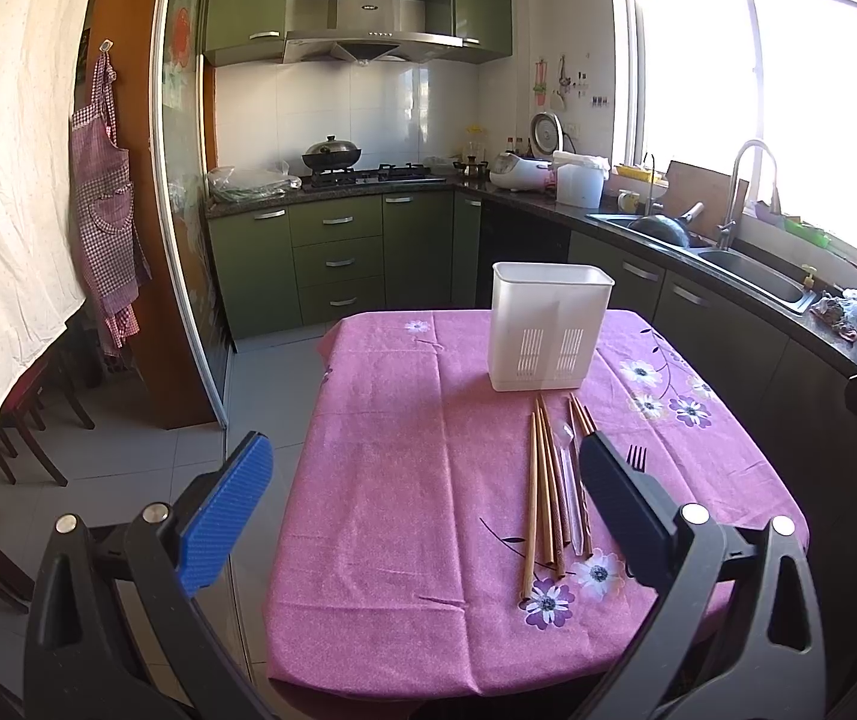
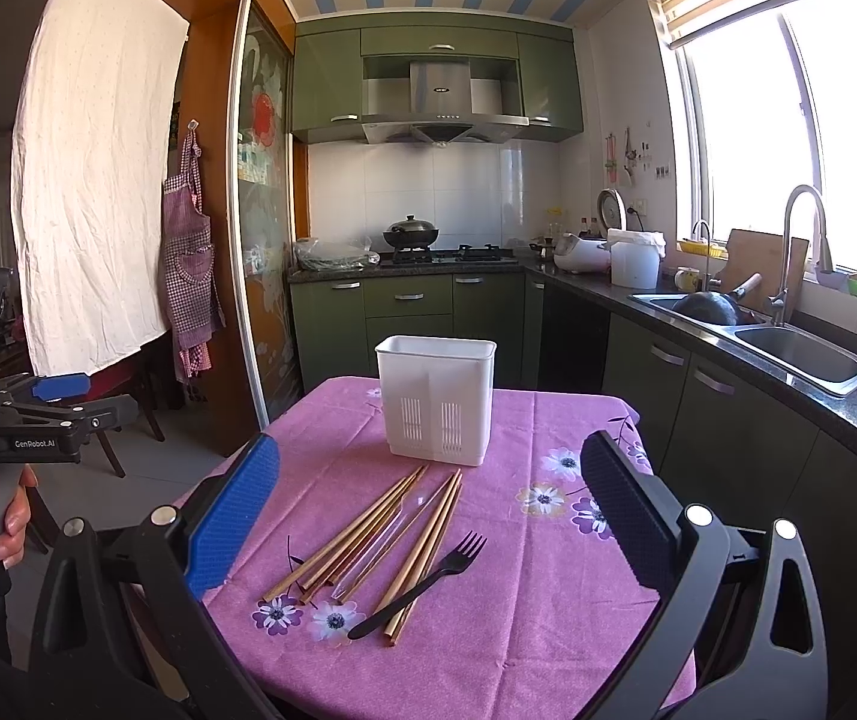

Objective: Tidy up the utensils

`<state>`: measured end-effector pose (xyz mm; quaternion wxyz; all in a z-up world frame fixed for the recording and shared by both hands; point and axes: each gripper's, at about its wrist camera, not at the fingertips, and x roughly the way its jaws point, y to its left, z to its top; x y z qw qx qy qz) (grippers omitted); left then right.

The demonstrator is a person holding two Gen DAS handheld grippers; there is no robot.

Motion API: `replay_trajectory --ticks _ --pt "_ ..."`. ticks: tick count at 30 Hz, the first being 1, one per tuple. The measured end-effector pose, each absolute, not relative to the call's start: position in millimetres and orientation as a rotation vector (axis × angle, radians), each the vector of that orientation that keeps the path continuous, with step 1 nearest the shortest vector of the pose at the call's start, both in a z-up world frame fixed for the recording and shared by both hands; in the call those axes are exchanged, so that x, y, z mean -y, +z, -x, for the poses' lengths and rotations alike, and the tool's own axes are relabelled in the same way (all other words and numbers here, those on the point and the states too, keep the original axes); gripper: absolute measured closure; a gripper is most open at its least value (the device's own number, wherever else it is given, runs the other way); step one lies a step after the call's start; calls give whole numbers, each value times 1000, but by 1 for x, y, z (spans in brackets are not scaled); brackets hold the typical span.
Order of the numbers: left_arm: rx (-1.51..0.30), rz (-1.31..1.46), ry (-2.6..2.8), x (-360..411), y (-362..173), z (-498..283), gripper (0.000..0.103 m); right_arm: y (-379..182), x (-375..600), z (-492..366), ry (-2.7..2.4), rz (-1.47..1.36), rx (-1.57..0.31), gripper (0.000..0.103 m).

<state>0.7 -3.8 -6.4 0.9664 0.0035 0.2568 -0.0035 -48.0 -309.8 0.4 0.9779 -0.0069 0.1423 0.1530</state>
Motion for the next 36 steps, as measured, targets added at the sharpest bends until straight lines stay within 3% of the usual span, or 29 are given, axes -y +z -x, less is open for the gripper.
replay_trajectory --ticks 36 --pt "-526 -8 -5 3 -12 -2 6 -6 309 44 307 9 -300 4"
